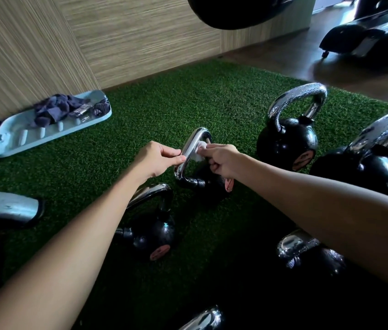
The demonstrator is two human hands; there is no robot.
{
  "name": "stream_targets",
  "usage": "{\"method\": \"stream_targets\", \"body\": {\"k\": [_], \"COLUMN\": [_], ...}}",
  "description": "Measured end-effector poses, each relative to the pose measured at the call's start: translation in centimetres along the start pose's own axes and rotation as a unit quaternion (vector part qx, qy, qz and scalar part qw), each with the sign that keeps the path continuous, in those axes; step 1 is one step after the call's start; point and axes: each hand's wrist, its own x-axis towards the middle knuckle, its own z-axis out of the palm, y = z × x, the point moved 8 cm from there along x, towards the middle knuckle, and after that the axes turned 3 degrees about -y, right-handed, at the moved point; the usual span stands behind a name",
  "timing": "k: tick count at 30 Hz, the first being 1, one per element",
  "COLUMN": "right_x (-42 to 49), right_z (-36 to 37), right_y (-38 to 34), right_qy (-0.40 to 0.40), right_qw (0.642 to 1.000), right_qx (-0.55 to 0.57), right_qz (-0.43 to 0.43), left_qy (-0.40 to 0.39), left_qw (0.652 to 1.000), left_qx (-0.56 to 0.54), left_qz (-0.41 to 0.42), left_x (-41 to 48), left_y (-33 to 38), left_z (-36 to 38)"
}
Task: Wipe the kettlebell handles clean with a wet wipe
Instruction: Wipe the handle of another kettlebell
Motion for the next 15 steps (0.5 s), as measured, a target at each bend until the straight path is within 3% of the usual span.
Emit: {"method": "stream_targets", "body": {"k": [5, 10, 15], "right_x": [-0.7, 1.5, 1.5], "right_z": [0.9, -0.9, -1.0], "right_y": [0.1, -0.3, -0.2], "right_qy": [-0.044, 0.031, 0.034], "right_qw": [0.994, 0.998, 0.999], "right_qx": [-0.100, 0.041, 0.024], "right_qz": [0.025, 0.026, 0.021], "left_qy": [0.012, 0.006, 0.002], "left_qw": [1.000, 0.998, 0.999], "left_qx": [0.001, 0.046, 0.034], "left_qz": [0.014, 0.031, 0.028], "left_x": [0.3, 0.1, 0.1], "left_y": [0.8, 2.6, 2.7], "left_z": [0.2, 0.4, 0.7]}}
